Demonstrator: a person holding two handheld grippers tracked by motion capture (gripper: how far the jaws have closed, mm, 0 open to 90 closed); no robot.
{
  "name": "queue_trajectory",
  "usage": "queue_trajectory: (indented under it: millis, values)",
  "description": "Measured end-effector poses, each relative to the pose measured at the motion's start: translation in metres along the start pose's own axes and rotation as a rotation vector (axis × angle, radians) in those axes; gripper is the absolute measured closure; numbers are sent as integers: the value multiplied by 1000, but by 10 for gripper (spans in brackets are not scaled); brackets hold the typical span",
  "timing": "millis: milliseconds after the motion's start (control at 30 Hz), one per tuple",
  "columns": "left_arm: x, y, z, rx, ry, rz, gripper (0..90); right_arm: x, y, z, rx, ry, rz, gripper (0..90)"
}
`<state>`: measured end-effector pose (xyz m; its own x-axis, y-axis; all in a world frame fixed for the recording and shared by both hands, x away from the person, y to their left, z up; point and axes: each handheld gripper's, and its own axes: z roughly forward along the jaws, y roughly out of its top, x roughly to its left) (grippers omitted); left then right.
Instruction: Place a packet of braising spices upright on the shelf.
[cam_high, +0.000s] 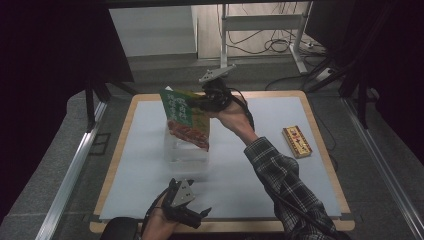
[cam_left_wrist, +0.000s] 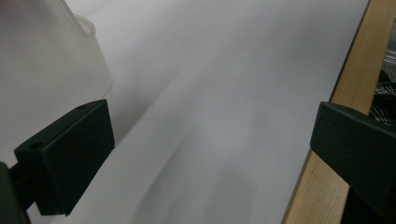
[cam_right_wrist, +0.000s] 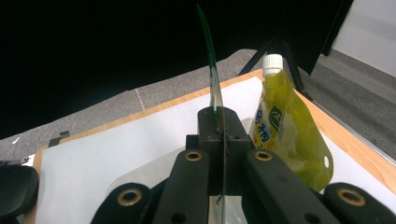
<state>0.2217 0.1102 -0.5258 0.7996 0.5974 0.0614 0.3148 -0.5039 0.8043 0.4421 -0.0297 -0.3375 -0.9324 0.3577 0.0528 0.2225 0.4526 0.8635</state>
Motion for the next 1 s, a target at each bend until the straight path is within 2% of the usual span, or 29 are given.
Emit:
queue_trajectory:
  millis: [200,267,367,533,600,1000]
  values:
    - [-1,0,1,3,0,4,0,-4,-7,7,20,4,16,892]
    - [-1,0,1,3,-2,3,0,-5,-13,13,42,2,22,891]
    - [-1,0,1,13,0,12,0,-8,-17,17,18,9,45,890]
    - [-1,0,1,13,0,12,0,-8,-17,26,34,-24,40,885]
    - [-1,0,1,12,0,12,0,-9,-17,26,28,-20,47,879]
    - [-2,0,2,15,1,16,0,-10,-20,15,30,-70,25,656]
